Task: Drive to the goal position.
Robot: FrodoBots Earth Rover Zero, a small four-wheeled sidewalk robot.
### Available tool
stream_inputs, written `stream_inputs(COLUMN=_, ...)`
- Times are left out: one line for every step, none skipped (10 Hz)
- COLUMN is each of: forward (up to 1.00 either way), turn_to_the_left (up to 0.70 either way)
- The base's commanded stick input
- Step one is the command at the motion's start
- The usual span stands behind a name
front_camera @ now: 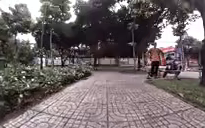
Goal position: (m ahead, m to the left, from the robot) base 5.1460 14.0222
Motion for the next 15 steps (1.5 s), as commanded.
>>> stream_inputs(forward=0.70, turn_to_the_left=0.00)
stream_inputs(forward=0.70, turn_to_the_left=0.00)
stream_inputs(forward=0.70, turn_to_the_left=0.00)
stream_inputs(forward=0.70, turn_to_the_left=0.00)
stream_inputs(forward=0.70, turn_to_the_left=0.00)
stream_inputs(forward=0.70, turn_to_the_left=0.00)
stream_inputs(forward=0.70, turn_to_the_left=0.00)
stream_inputs(forward=0.70, turn_to_the_left=0.00)
stream_inputs(forward=0.70, turn_to_the_left=0.00)
stream_inputs(forward=0.70, turn_to_the_left=0.00)
stream_inputs(forward=0.70, turn_to_the_left=0.00)
stream_inputs(forward=0.70, turn_to_the_left=0.00)
stream_inputs(forward=0.70, turn_to_the_left=0.00)
stream_inputs(forward=0.70, turn_to_the_left=0.00)
stream_inputs(forward=0.70, turn_to_the_left=0.00)
